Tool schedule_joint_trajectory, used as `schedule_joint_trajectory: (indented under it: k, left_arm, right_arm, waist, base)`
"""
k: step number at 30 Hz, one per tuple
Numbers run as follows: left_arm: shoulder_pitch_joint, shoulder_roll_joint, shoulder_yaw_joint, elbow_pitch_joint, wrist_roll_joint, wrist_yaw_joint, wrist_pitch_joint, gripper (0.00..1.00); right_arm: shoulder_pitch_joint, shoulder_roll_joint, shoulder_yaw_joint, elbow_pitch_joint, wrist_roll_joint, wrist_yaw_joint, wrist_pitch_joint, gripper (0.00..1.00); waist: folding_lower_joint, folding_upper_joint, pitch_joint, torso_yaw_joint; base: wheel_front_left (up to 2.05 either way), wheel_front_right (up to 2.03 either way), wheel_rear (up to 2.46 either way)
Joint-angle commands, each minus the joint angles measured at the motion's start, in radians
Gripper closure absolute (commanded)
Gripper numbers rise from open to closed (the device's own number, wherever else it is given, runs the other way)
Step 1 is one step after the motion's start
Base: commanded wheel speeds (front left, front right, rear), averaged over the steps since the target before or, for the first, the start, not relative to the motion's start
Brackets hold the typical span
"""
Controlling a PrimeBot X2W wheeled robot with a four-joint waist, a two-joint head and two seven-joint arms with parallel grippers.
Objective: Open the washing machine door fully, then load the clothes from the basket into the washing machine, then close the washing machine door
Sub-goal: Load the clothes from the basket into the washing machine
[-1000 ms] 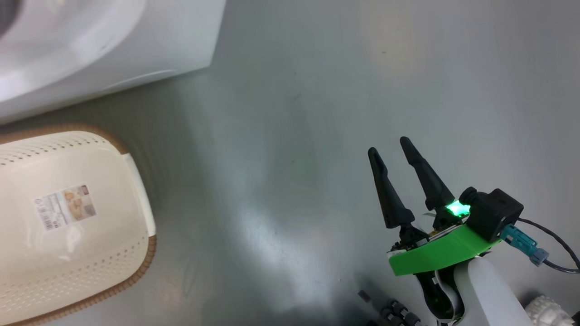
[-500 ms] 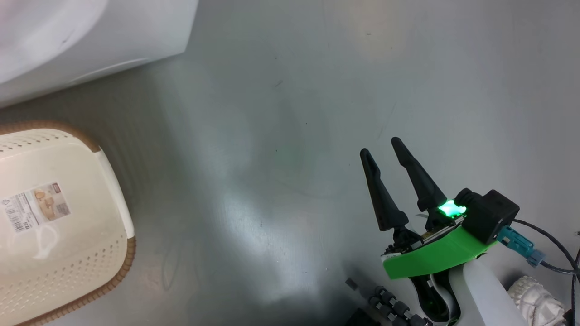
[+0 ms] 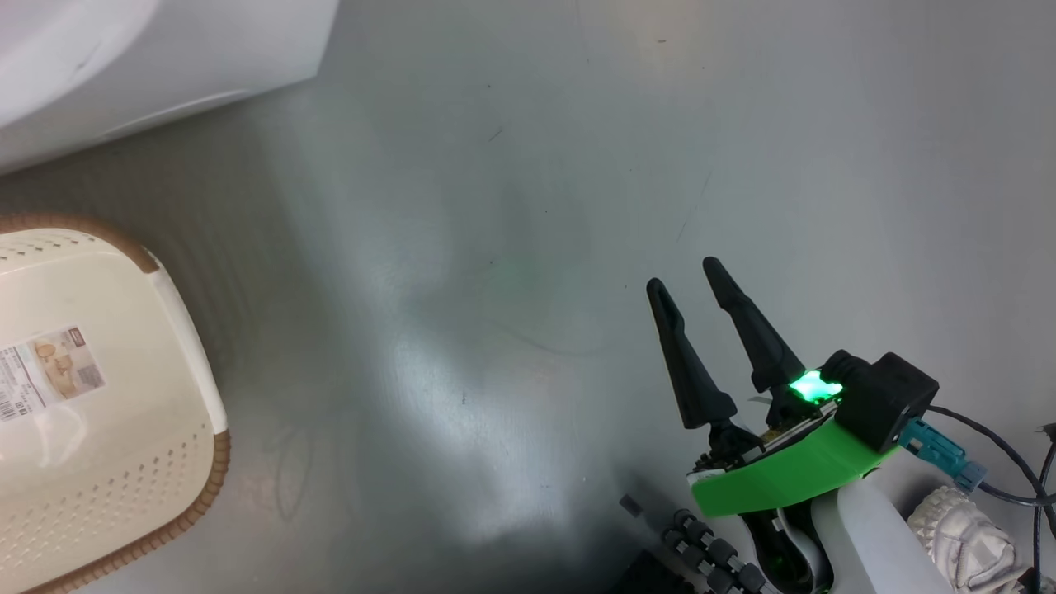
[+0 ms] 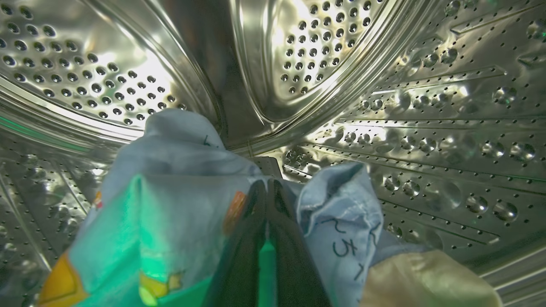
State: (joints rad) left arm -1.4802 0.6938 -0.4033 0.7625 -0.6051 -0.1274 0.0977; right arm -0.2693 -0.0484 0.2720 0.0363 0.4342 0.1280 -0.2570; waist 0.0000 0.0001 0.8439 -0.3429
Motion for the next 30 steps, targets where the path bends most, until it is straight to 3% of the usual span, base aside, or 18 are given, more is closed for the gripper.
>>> schedule_joint_trajectory:
  k: [1,2,3,4,15,30]
  left_arm:
    - [-0.016,0.061,0.011,-0.013,0.01,-0.003,-0.023,1.0]
    - [-0.017,0.057,0.011,-0.01,0.009,-0.003,-0.034,0.91]
    - [-0.017,0.05,0.011,-0.005,0.005,-0.003,-0.039,0.26]
    - [-0.02,0.043,0.009,0.002,0.004,-0.003,-0.043,0.0]
    - [0.02,-0.034,-0.005,0.053,-0.018,-0.002,-0.138,0.0]
    - [0.223,-0.123,-0.017,0.097,-0.053,0.014,-0.283,0.0]
  right_arm:
    - [0.039,-0.002,0.012,-0.02,0.009,0.003,-0.005,0.0]
    - [0.038,-0.002,0.009,-0.02,0.01,0.003,-0.005,0.0]
    - [0.037,-0.002,0.007,-0.02,0.01,0.003,-0.005,0.0]
    - [0.034,-0.002,0.004,-0.019,0.01,0.003,-0.005,0.0]
    - [0.006,-0.002,-0.024,0.003,-0.003,0.003,-0.005,0.0]
    - [-0.013,-0.002,-0.058,0.06,-0.022,0.003,-0.005,0.0]
  waist:
    - [0.0,-0.0001,-0.004,0.001]
    - [0.0,-0.0001,-0.005,0.003]
    - [0.0,-0.0001,-0.006,0.005]
    - [0.0,-0.0001,-0.007,0.008]
    - [0.0,-0.0001,-0.063,0.052]
    - [0.0,-0.0001,-0.221,0.109]
  base:
    - [0.0,0.0,0.0]
    - [0.0,0.0,0.0]
    - [0.0,0.0,0.0]
    - [0.0,0.0,0.0]
    - [0.0,0.0,0.0]
    - [0.0,0.0,0.0]
